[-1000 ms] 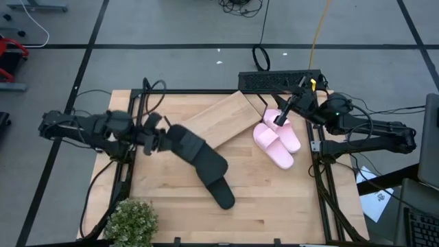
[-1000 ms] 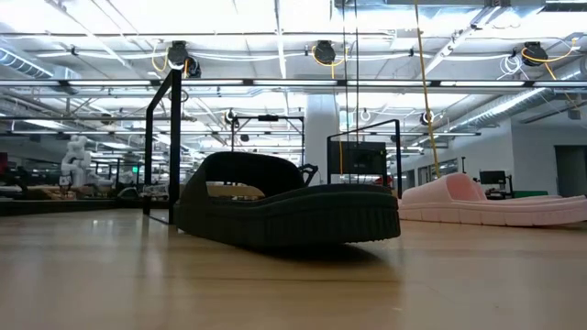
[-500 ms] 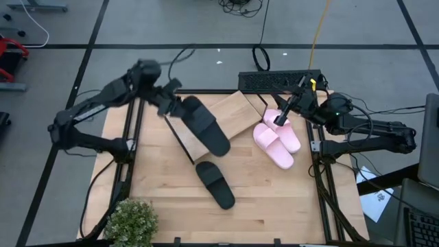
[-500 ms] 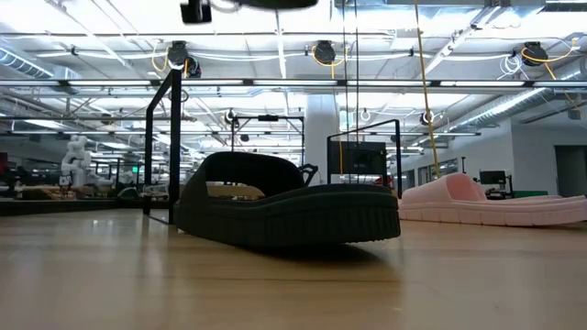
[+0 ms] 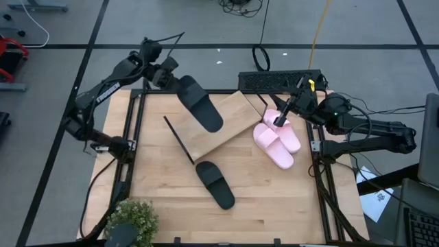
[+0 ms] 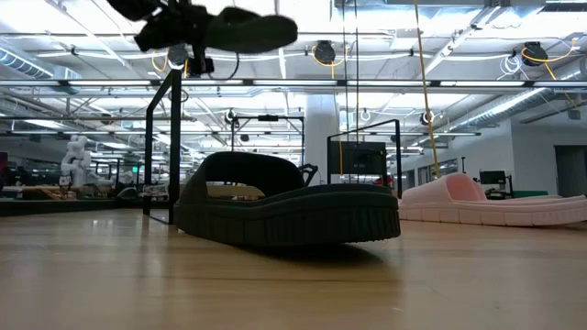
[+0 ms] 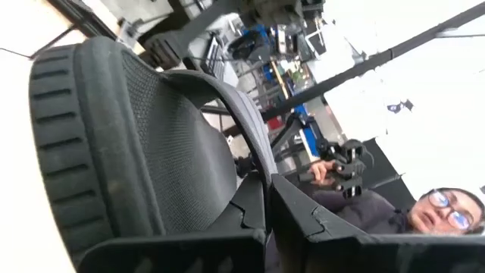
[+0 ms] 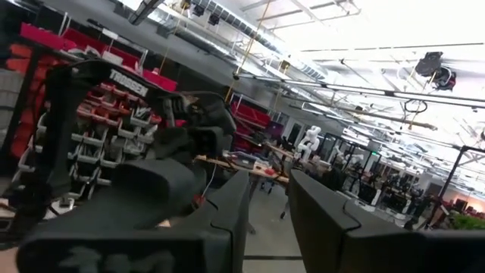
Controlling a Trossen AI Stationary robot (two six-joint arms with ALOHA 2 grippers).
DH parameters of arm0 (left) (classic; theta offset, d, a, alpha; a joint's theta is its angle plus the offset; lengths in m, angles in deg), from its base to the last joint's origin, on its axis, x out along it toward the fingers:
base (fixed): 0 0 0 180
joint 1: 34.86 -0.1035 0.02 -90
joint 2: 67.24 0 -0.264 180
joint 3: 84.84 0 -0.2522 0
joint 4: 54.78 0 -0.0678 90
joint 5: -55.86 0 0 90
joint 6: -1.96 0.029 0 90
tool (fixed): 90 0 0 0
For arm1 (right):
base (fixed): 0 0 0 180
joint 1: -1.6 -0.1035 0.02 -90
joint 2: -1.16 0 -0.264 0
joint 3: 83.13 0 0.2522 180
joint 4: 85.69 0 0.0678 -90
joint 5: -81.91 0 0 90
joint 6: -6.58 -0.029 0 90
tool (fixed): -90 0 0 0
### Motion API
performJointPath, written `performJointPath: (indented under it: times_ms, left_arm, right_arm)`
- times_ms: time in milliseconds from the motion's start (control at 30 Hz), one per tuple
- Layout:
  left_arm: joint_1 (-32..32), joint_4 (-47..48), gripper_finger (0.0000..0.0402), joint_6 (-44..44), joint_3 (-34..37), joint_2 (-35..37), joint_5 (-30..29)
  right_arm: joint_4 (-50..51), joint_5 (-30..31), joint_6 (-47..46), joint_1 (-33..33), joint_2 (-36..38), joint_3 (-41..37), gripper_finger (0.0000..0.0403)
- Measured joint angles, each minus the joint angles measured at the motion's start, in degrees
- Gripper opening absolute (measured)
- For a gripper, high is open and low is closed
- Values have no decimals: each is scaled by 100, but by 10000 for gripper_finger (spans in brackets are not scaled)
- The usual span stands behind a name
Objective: Pick and place slides into the shelf
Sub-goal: Put the left black slide on the shelf
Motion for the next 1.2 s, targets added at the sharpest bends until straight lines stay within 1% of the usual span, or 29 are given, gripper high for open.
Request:
performJointPath:
  times_ms: [100,167,267,400,500,667,967,1100,1200]
  left_arm:
    - [-193,366,0,387,0,-210,109]
    - [-307,826,0,738,3,-305,111]
    - [-370,1505,0,1354,95,-326,94]
    - [-370,2650,0,2415,238,-326,-195]
    - [-364,3141,0,3069,400,-326,-506]
    - [-353,3130,0,3364,707,-338,-581]
    - [-213,3033,0,3437,1037,-451,-627]
    - [-193,3032,0,3411,1125,-460,-1036]
    - [-193,3031,0,3467,1205,-460,-1054]
  right_arm:
    - [37,179,7,2,2,0,86]
    - [66,300,15,2,2,0,86]
    - [72,306,55,2,2,0,86]
    - [77,304,193,2,1,0,86]
    - [74,304,212,2,2,0,86]
    - [75,302,212,2,0,0,86]
    - [102,297,16,2,2,0,86]
    - [106,279,15,2,1,0,86]
    - [107,278,15,2,2,0,86]
